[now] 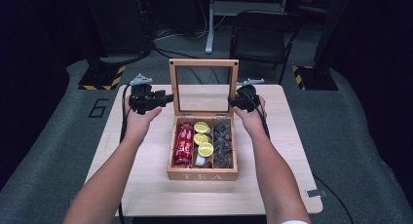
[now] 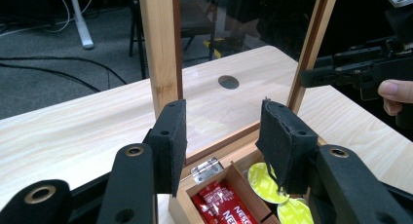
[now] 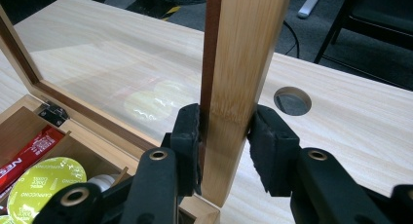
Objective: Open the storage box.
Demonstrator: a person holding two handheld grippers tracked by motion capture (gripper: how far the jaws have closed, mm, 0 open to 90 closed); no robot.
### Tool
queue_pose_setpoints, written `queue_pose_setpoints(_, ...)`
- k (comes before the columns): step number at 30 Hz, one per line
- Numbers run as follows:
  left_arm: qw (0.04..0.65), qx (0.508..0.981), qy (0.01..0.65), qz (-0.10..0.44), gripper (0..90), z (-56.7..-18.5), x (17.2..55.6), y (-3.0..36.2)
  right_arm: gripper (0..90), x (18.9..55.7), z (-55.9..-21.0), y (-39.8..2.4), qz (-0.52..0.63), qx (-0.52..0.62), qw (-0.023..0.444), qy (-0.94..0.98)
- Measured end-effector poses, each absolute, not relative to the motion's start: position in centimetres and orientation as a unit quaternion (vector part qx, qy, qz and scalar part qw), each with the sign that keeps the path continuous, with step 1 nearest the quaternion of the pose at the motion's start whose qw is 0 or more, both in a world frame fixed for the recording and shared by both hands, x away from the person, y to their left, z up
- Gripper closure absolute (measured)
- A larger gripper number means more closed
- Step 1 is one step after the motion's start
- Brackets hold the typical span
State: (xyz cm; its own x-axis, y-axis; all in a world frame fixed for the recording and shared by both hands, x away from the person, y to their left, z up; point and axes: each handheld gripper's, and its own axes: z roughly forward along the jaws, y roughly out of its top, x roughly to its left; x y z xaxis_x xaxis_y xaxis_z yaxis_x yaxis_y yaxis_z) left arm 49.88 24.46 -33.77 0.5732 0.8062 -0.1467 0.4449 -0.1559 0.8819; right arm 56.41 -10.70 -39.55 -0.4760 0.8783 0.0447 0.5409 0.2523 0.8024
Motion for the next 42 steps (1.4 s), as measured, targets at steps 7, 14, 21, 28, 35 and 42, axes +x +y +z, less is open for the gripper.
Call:
queue_pose_setpoints(7, 0.493, 0.736, 0.426, 0.184, 52.8, -34.0, 49.8, 24.5, 64.2, 56.5, -39.6, -10.7, 0.397, 0.467, 0.212, 0.761)
queue_pose_setpoints(14, 0.493, 0.737, 0.425, 0.184, 52.9, -33.9, 49.7, 24.5, 63.9, 56.7, -39.8, -10.7, 0.397, 0.464, 0.215, 0.762)
queue_pose_setpoints(21, 0.49, 0.738, 0.426, 0.185, 52.9, -34.0, 49.8, 24.7, 63.8, 56.7, -39.8, -10.7, 0.396, 0.464, 0.214, 0.763)
queue_pose_setpoints(28, 0.489, 0.739, 0.426, 0.184, 52.8, -34.0, 49.8, 24.8, 59.8, 56.7, -39.9, -10.7, 0.393, 0.474, 0.21, 0.76)
queue_pose_setpoints(35, 0.488, 0.738, 0.428, 0.184, 51.9, -33.9, 49.6, 25.0, 54.8, 56.1, -39.8, -10.7, 0.393, 0.468, 0.207, 0.764)
queue_pose_setpoints(42, 0.491, 0.732, 0.435, 0.185, 51.1, -33.7, 49.4, 25.5, 51.2, 54.8, -39.8, -11.0, 0.4, 0.464, 0.205, 0.763)
